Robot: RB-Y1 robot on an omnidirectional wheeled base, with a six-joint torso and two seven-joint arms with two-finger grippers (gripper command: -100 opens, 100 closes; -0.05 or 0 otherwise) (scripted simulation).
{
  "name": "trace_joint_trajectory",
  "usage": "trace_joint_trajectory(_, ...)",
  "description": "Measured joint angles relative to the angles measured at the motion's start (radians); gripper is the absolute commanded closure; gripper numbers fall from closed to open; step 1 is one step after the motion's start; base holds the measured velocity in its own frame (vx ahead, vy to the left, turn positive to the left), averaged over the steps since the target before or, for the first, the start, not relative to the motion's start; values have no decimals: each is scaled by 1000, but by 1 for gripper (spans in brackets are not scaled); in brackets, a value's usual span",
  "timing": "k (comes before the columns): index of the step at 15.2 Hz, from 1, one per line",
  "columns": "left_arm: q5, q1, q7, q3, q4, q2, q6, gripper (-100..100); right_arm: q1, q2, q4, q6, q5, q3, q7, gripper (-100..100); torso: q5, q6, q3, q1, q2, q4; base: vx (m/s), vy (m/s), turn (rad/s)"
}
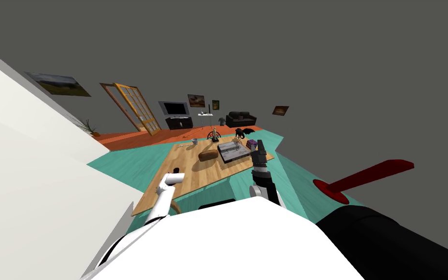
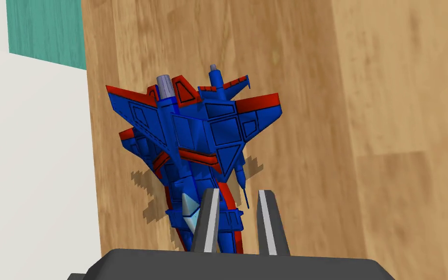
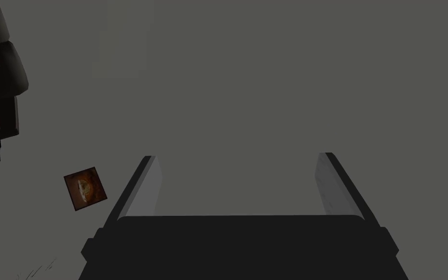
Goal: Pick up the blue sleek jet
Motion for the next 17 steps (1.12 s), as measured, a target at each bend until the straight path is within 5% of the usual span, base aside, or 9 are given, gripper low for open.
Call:
trace_joint_trajectory(12,157,-179,-42,74,9,4,43,-100,0,0,0,0,0,0,0,0,2,0,-1,8,-3,0,-71,154,-74)
trace_joint_trajectory(17,237,-241,-27,91,35,6,59,-100,0,0,0,0,0,0,0,0,3,-1,-2,10,-4,-1,-43,179,-69)
